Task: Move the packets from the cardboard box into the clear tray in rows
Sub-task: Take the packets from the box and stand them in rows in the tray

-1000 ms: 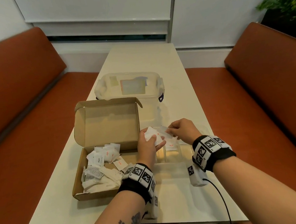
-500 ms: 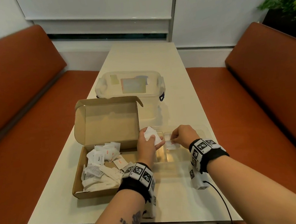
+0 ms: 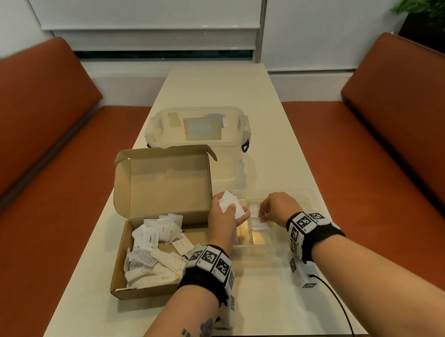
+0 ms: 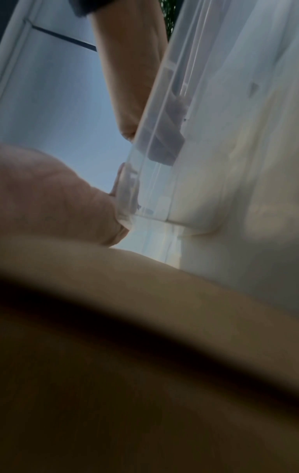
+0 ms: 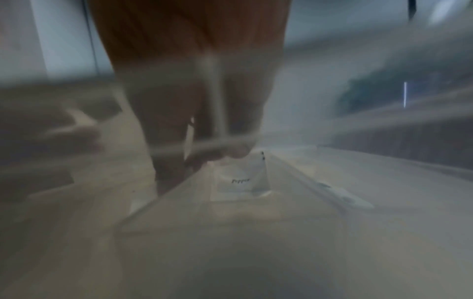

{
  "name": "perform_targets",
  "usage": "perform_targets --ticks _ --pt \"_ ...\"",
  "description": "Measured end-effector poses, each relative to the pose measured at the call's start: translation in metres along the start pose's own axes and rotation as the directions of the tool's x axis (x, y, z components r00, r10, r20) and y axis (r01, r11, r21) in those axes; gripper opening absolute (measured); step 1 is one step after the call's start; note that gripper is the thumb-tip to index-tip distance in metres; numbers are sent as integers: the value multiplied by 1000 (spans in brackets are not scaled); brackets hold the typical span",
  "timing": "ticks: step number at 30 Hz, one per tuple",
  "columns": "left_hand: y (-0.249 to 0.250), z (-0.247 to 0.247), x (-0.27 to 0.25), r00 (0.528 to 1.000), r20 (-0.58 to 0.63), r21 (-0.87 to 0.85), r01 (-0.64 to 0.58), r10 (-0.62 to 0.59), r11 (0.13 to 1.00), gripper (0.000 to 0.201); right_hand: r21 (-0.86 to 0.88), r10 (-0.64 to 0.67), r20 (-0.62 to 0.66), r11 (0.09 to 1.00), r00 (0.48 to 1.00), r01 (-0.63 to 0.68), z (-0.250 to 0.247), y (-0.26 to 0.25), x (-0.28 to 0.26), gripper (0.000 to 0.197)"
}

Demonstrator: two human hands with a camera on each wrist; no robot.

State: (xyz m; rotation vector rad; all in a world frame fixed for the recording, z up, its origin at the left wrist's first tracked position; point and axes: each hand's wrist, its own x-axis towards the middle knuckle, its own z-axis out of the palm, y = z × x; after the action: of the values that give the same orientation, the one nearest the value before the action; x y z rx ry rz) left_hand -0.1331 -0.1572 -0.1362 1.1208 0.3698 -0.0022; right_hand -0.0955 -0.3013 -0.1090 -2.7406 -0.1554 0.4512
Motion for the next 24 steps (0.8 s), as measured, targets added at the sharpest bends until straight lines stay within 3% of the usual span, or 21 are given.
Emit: perform_targets --ticks 24 --pt "-1 0 -1 1000 15 57 -23 22 998 40 -279 -178 -24 946 984 164 5 3 3 13"
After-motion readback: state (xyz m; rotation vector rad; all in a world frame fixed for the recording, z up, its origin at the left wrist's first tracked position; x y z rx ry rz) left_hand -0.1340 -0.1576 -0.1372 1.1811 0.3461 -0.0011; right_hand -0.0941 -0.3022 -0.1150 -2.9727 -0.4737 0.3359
